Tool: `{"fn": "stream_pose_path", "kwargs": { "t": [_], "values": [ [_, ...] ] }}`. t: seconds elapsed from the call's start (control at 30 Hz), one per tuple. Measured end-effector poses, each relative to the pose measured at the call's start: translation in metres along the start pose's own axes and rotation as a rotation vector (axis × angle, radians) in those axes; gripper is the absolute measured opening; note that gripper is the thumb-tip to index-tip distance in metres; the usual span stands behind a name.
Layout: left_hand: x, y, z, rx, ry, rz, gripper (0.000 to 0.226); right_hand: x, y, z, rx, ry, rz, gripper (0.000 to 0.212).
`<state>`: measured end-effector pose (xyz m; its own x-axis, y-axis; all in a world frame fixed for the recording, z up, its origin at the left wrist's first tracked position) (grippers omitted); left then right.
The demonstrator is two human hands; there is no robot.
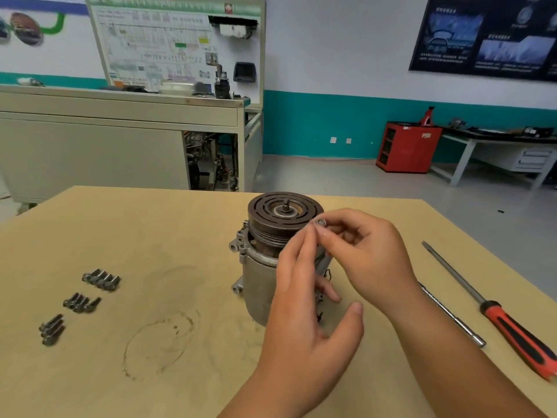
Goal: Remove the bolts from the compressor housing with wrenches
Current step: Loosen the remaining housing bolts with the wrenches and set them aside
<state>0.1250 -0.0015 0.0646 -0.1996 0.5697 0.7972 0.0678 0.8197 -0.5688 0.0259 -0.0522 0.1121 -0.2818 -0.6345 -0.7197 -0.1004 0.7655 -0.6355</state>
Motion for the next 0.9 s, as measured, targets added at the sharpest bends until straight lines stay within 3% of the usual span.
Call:
{"fn": "stream_pose_path", "kwargs": {
  "t": [0.2,0.33,0.37,0.4,0.47,0.53,0.67,0.9],
  "values": [
    [-0.016,0.039,-0.051,0.105,-0.033,0.073,0.070,-0.017,0.035,0.046,-0.088,-0.155,0.026,0.029],
    [-0.052,0.049,-0.056,0.241,-0.114,-0.066,0.071,-0.009,0.063,0.117,-0.426,-0.260,0.141,0.037],
    [-0.063,0.057,-0.069,0.361,-0.138,-0.153,0.065,-0.007,0.065,0.137,-0.516,-0.276,0.160,0.041],
    [-0.071,0.067,-0.087,0.423,-0.172,-0.226,0.066,-0.002,0.065,0.158,-0.566,-0.254,0.155,0.039],
    [-0.075,0.089,-0.130,0.362,-0.270,-0.230,0.078,0.011,0.057,0.201,-0.555,-0.154,0.125,0.024],
    [-0.086,0.110,-0.184,0.404,-0.327,-0.369,0.059,0.021,0.048,0.245,-0.556,-0.041,0.097,0.015],
    [-0.112,0.117,-0.236,0.422,-0.391,-0.560,0.056,0.032,0.035,0.319,-0.698,0.180,0.059,0.021],
    [-0.116,0.115,-0.263,0.417,-0.413,-0.631,0.049,0.037,0.033,0.358,-0.808,0.299,0.066,0.026]
  ]
}}
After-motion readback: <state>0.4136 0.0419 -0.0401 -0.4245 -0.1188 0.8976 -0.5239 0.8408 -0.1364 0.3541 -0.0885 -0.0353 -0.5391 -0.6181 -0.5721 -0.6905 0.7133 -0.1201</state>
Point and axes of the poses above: each hand's wrist, its own y-axis away from the middle knuckle, its own z-axis out of the palm, x = y × z, the point moved 3 cm from there along -y, towards the middle knuckle, and after that the axes turned 5 degrees about -z, right-handed, at the moved point
